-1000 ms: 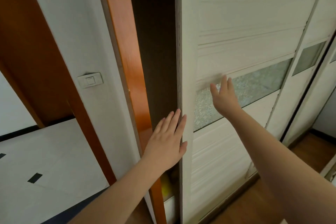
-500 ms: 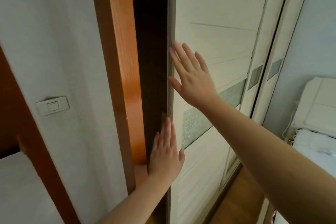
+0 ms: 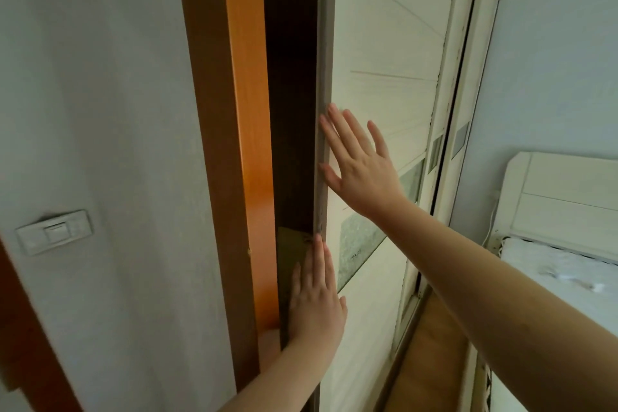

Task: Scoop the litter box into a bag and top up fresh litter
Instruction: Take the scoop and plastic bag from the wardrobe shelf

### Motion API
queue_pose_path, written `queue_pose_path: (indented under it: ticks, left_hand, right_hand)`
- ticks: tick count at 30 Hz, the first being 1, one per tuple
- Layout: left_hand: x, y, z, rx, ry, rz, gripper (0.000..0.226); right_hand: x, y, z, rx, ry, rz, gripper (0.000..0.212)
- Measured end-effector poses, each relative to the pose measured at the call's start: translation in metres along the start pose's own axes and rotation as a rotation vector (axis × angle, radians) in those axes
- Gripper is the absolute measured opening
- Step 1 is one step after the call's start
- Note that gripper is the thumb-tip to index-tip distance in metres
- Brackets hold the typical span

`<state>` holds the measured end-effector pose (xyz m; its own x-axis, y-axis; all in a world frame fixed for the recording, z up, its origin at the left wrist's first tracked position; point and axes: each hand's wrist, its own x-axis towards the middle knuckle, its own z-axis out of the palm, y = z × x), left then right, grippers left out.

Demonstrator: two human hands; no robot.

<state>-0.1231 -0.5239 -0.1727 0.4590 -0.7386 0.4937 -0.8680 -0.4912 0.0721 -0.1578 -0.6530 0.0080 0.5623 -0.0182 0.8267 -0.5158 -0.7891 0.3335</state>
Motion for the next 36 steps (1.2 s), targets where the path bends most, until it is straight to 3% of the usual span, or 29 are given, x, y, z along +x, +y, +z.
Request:
queue_pose_path:
  ticks: [9, 19, 30, 36]
  left_hand:
    - [0.028, 0.018, 0.009, -0.018, -0.064, -0.001, 0.091]
    - [0.086, 0.053, 0.044, -0.088, -0.102, 0.017, 0.103]
    - [0.182, 0.11, 0.136, -0.149, 0.115, 0.012, 0.097]
    - [0.238, 0.125, 0.171, -0.16, 0.114, 0.085, 0.094]
  right_hand:
    - [0.001, 0.022, 0.02, -0.012, -0.041, 0.052, 0.065]
    - [0.004, 0.074, 0.063, -0.053, -0.082, 0.088, 0.064]
    - [0.011, 0.174, 0.153, -0.085, 0.003, 0.06, 0.073]
    - [0.014, 0.223, 0.202, -0.007, 0.029, 0.067, 0.07]
